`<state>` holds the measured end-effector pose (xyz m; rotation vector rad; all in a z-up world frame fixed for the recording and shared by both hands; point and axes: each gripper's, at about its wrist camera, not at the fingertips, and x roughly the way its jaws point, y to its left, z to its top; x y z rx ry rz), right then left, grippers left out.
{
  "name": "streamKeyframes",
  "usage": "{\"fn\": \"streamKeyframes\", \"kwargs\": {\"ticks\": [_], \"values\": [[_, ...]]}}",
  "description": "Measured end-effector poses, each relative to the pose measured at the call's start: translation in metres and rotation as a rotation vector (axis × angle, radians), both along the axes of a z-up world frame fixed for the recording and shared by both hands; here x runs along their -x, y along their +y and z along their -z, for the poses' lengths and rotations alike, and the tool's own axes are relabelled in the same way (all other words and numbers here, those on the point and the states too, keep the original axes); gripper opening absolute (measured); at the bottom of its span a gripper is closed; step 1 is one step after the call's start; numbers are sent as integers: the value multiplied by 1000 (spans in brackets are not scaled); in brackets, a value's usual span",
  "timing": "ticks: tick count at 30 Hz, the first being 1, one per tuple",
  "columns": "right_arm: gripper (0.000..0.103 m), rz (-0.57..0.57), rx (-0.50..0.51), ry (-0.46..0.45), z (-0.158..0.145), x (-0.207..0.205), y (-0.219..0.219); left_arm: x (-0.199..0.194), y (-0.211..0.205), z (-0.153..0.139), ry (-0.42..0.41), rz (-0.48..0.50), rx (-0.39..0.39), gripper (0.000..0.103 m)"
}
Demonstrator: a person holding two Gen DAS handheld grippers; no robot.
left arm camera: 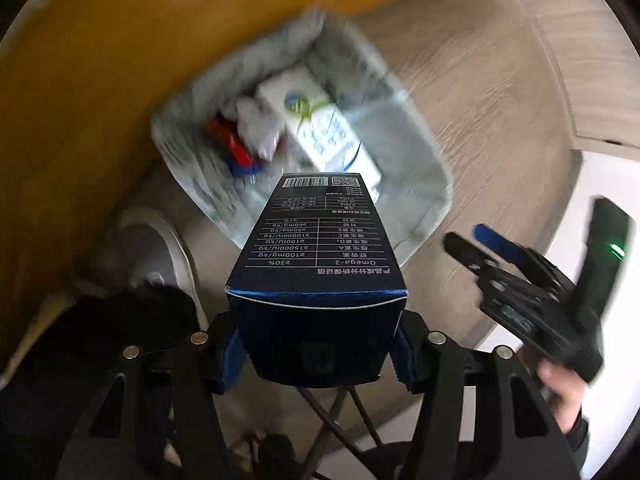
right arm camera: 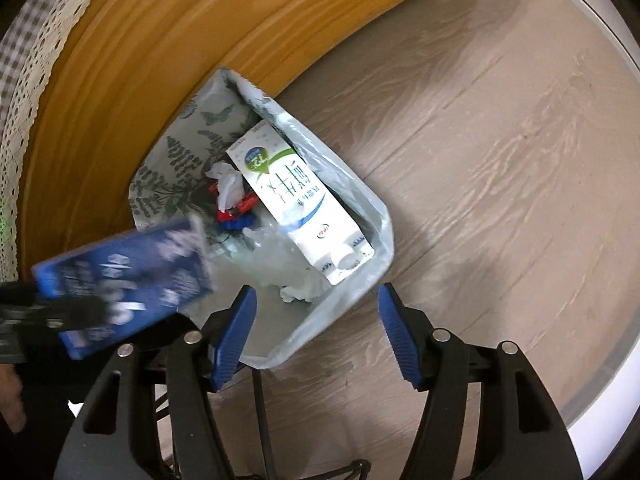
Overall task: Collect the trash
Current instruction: 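Lower both tools into the wastebasket and open both grippers, then raise both open tools back over the bed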
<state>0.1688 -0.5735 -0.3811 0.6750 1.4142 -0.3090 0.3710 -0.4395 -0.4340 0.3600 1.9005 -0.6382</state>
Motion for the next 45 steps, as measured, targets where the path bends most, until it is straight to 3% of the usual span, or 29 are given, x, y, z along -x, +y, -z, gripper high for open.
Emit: {"fn": "streamKeyframes", "kwargs": {"ticks": [4,7,10,13,20,23,27,32,38,43,45], "values": [[61,12,-10,9,6,5,2,10,-8,33,132,-45,-45,57],[61,11,-12,14,10,4,4,14,-12,53,165,-69,-98,60],[61,4,2,18,7,3,4,17,-11,68,192,-85,-141,70],[61,11,15,22,7,2,2,18,-12,63,203,-64,-129,72],[61,15,40,27,3,-2,-2,11,-6,38,142,-50,-71,73],[61,-4,46,35,5,-7,1,2,2,33,123,-84,-88,73],[61,-25,58,28,-2,-14,10,-10,13,-7,7,-71,-21,73],[61,-69,111,11,-22,-30,21,-24,34,-52,-54,-87,68,73],[61,-119,225,-91,-84,-67,35,-48,65,-120,-188,-145,205,73],[61,-176,314,-237,-153,-109,59,-73,106,-190,-322,-196,344,78],[67,-202,343,-299,-176,-126,70,-83,134,-211,-365,-240,391,79]]}}
